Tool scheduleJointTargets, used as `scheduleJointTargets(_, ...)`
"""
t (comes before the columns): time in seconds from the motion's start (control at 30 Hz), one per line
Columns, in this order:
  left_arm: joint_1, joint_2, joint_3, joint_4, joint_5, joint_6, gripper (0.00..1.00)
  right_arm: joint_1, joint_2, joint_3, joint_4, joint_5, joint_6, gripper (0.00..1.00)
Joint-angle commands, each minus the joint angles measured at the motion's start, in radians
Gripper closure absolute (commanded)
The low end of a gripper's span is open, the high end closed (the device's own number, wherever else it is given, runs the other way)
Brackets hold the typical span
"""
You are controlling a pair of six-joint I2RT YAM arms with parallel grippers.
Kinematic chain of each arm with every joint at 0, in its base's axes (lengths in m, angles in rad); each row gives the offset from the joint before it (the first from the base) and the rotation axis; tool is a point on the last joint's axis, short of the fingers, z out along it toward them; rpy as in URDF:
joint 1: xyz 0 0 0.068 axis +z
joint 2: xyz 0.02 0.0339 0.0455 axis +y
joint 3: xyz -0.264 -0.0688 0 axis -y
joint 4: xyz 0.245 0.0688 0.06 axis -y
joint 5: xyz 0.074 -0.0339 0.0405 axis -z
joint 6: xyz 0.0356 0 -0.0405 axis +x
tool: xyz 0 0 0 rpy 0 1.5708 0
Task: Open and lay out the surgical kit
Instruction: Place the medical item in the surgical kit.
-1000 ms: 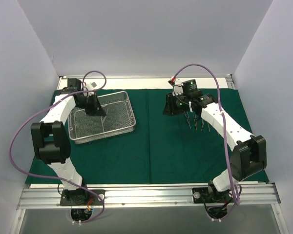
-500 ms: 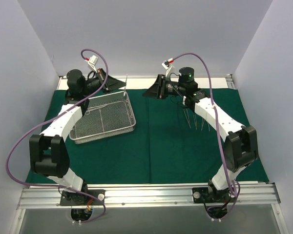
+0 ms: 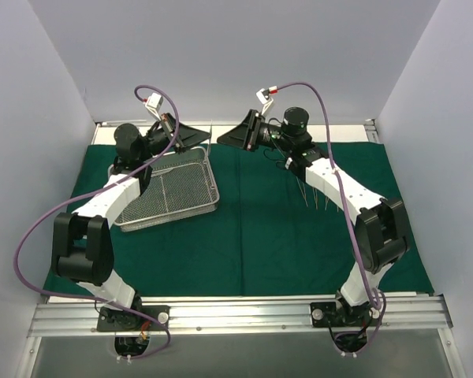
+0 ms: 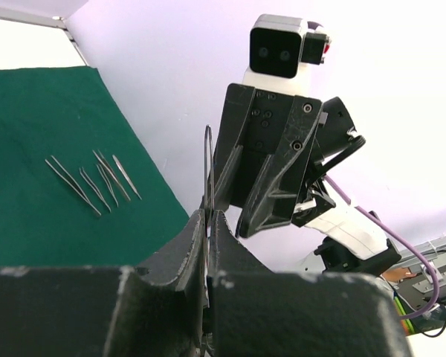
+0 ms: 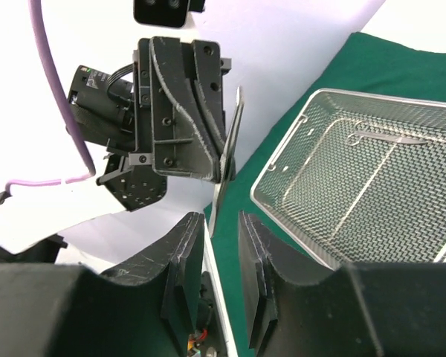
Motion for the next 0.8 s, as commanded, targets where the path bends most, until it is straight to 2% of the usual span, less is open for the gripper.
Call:
scheduleJointTargets(0.0,-0.001,0.004,0.006,0.091,-0.017,-0.013,0.98,0.014,0.007,0.011,0.092,-0.005,0.021,0.74)
scheduleJointTargets(0.77,-0.023,0.032,-0.002,0.119,-0.018,-0.027,0.98,0.051,0.036,0.031,0.107,-0.020,0.029,0.76)
